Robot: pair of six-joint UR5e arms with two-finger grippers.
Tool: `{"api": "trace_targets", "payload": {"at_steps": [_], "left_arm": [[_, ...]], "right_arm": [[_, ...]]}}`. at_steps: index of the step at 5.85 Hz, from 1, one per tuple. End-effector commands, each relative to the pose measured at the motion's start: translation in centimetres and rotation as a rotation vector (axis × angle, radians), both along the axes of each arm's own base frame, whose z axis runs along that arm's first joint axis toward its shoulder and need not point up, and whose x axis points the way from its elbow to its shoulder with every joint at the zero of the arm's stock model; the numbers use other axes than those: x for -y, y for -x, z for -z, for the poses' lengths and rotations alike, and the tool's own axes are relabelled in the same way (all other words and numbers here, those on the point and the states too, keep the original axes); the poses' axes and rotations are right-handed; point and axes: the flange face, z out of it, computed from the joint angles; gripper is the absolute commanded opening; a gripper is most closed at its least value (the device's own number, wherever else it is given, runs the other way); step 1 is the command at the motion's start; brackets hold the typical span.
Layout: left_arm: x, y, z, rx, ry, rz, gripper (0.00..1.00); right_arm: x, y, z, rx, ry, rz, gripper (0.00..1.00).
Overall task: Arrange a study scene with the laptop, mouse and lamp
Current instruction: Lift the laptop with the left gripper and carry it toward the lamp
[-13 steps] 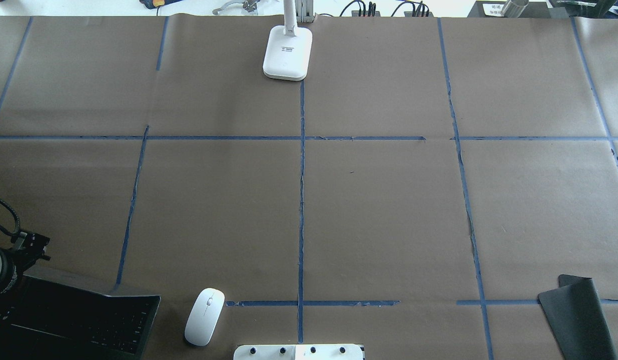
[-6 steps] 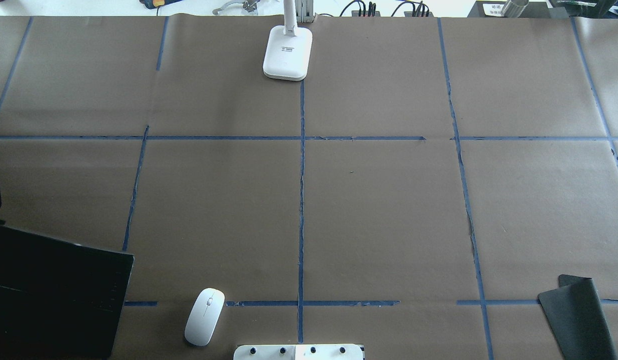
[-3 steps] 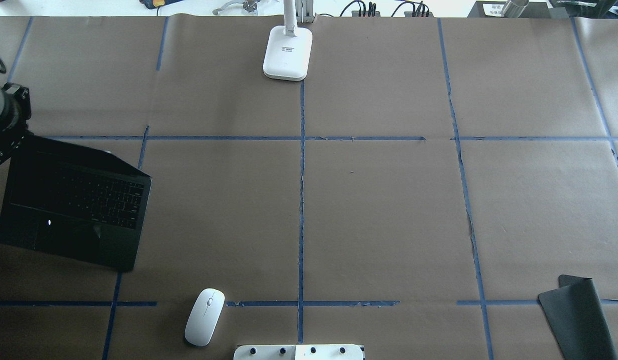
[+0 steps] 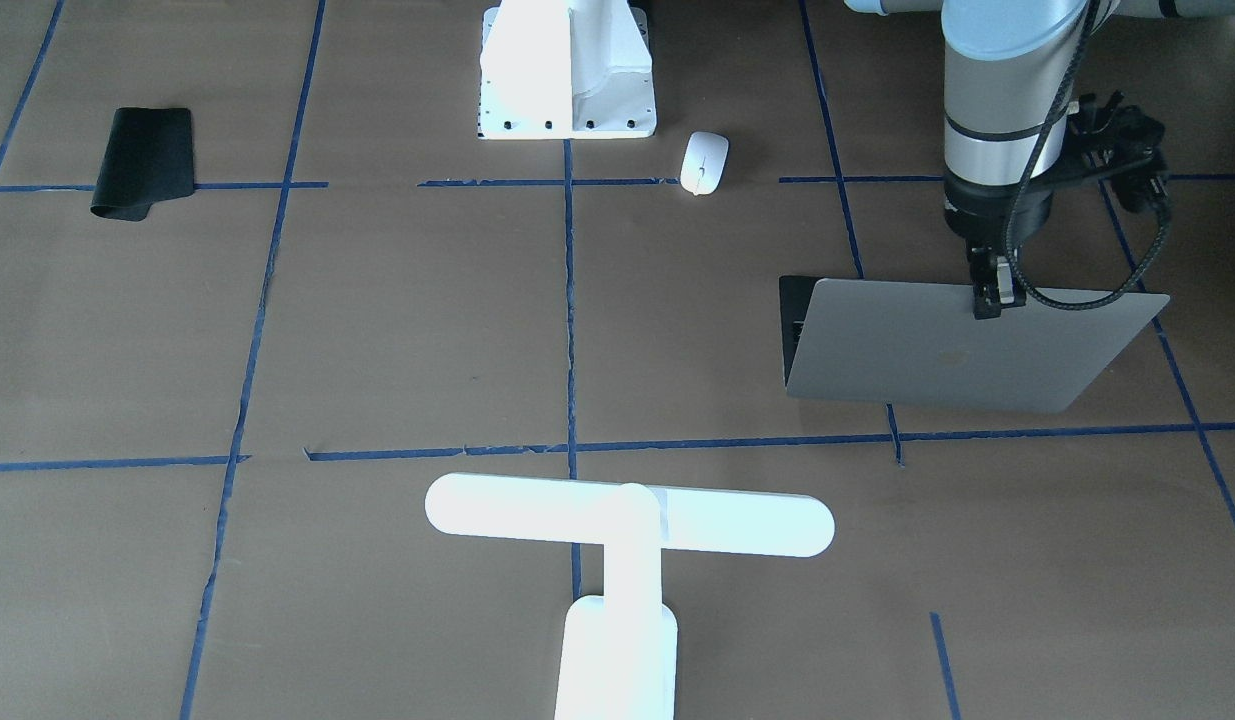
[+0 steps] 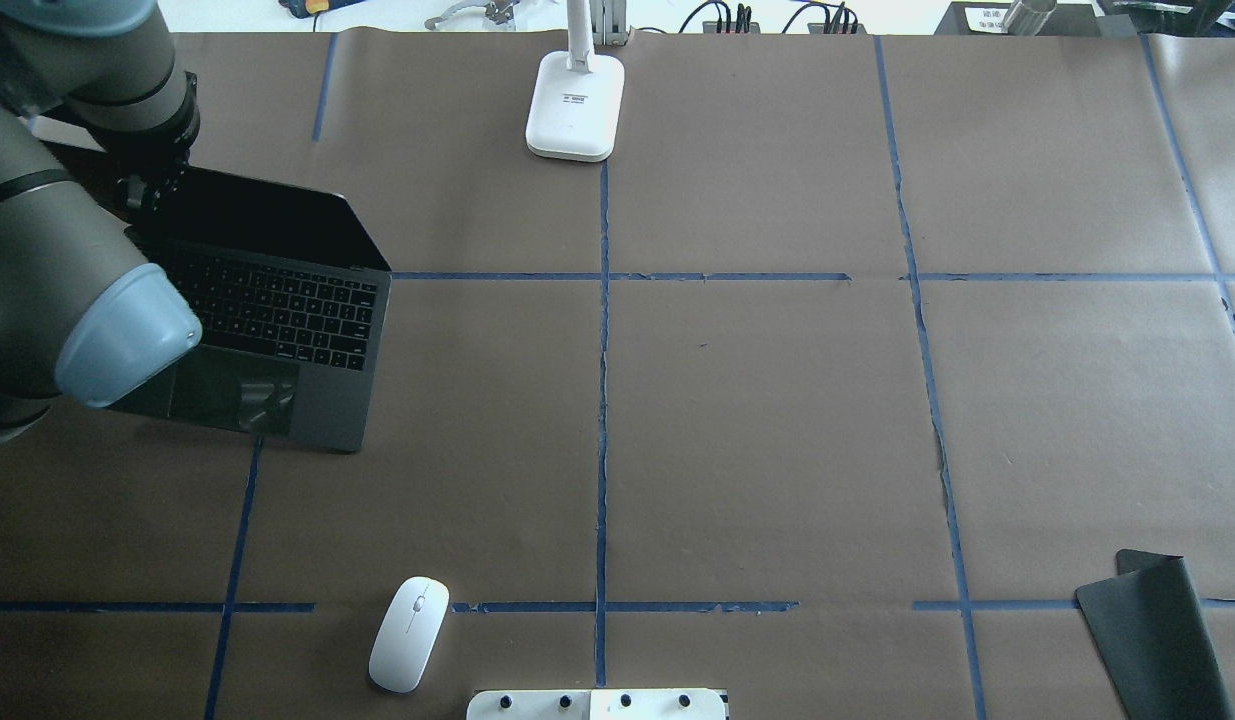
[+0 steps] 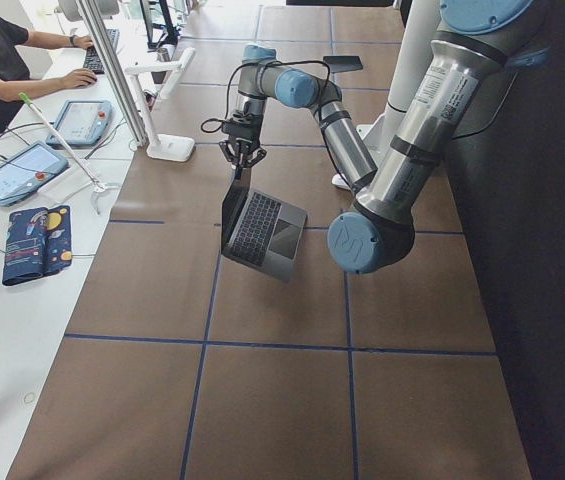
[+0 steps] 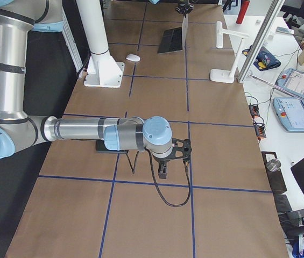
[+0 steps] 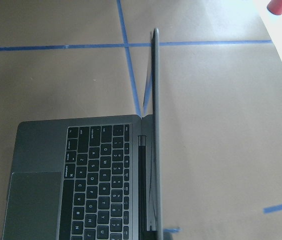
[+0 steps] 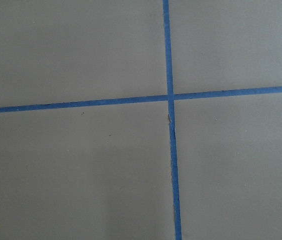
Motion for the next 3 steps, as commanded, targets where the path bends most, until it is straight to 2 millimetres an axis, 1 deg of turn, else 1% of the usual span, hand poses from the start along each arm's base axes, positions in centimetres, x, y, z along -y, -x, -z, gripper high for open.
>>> {"api": "trace_targets", "payload": {"at_steps": [1, 2, 3], "left_arm": [[3.4, -4.2, 6.4, -0.056, 0.019, 0.079, 0.00], [3.3, -8.3, 9.4, -0.095, 0.053, 0.093, 0.00], [2.5, -11.2, 11.3, -0.133, 0.057, 0.105, 0.00]], "right_arm": [[0.0, 0.0, 0.0, 0.000, 0.001, -0.001, 1.00], [-0.1, 0.0, -0.3, 0.000, 0.006, 0.000, 1.00], [-0.2, 0.0, -0.4, 0.001, 0.009, 0.000, 1.00]]}}
